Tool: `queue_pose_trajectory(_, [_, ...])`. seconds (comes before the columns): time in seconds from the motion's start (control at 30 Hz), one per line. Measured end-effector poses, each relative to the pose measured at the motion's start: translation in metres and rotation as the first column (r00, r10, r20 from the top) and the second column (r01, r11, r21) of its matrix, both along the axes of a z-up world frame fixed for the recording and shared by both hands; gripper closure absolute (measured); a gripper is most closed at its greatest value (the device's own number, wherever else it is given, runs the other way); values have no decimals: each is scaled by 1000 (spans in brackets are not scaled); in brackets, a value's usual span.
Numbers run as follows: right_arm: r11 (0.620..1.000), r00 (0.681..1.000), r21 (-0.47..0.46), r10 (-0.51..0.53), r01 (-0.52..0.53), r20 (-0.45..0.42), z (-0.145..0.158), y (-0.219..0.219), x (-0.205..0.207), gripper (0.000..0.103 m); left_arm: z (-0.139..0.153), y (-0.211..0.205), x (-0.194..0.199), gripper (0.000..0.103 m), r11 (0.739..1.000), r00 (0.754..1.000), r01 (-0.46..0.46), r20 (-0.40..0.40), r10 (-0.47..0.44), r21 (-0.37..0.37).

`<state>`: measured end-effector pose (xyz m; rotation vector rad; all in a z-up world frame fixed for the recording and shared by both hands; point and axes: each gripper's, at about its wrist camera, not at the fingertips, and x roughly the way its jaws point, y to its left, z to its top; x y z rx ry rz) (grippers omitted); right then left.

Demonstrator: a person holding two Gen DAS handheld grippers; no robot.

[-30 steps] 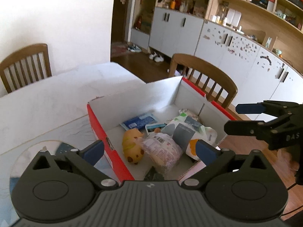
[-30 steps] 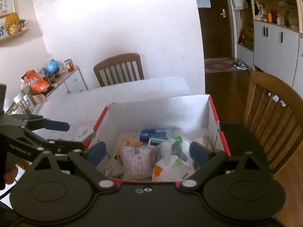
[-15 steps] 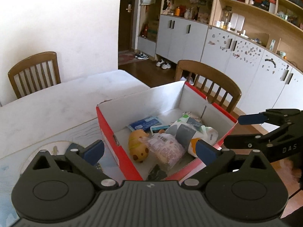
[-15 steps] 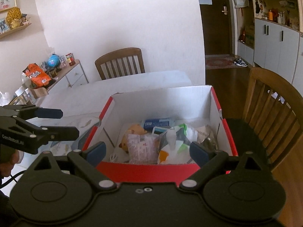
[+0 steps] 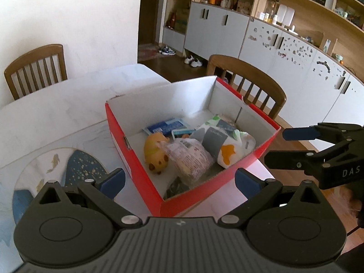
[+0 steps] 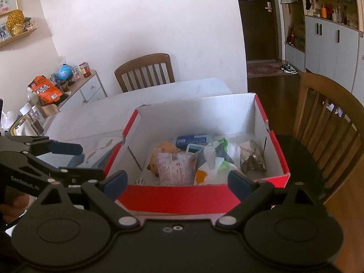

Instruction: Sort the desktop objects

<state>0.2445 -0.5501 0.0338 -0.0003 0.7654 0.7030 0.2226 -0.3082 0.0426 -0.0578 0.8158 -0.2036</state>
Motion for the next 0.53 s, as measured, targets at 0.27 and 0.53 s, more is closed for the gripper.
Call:
queue_pose_trajectory(0.27, [1000, 1000, 3, -4, 4, -14, -1, -4, -3, 8, -4, -5, 0, 0, 1000, 1000, 11, -24, -11, -8])
queue_pose_trajectory(0.53, [1000, 1000, 4, -16, 16, -25, -1, -7, -3, 8, -4, -8, 0, 0, 1000, 1000, 4, -31, -4, 14])
